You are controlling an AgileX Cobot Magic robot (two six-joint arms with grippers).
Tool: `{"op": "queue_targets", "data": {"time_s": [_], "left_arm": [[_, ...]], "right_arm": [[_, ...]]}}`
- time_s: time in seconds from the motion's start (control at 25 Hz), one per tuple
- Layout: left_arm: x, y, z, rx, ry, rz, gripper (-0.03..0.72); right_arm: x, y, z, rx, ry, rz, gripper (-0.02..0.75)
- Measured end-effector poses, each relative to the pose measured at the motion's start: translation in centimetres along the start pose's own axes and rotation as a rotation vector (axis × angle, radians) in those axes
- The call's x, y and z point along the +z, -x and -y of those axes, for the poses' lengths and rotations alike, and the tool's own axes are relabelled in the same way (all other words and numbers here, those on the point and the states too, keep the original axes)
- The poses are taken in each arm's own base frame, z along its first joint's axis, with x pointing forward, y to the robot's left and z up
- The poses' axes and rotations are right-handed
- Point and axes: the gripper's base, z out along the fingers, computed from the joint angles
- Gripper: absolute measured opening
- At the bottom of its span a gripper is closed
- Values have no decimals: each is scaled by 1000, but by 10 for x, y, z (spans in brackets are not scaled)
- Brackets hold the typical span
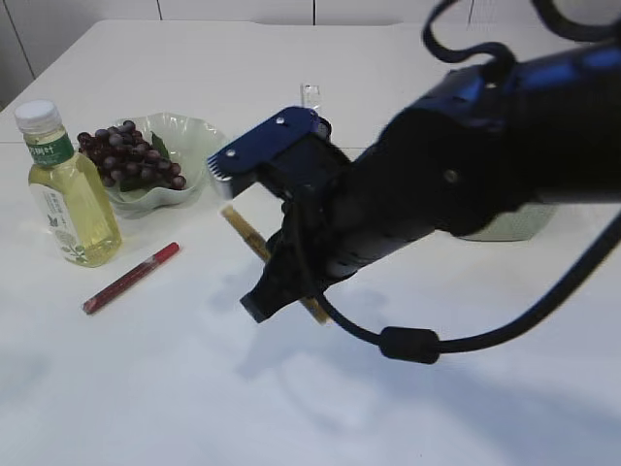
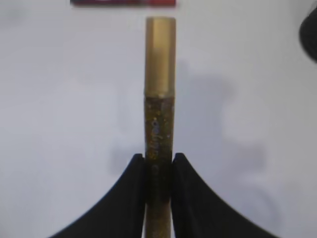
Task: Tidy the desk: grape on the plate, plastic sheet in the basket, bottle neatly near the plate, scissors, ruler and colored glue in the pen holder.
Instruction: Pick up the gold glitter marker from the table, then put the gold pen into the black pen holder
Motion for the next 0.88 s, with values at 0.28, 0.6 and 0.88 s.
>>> {"op": "queue_targets", "data": {"time_s": [0.28, 0.6, 0.88], "left_arm": [[0, 0, 0, 0, 0, 0, 309], [0, 1, 0, 0, -2, 6, 309], [0, 9, 1, 4, -16, 100, 309]], "right_arm": [[-14, 3, 37, 73, -104, 313, 142], [-25, 18, 87, 130, -256, 664, 141], [-5, 29, 126, 202, -341, 779, 141]]}}
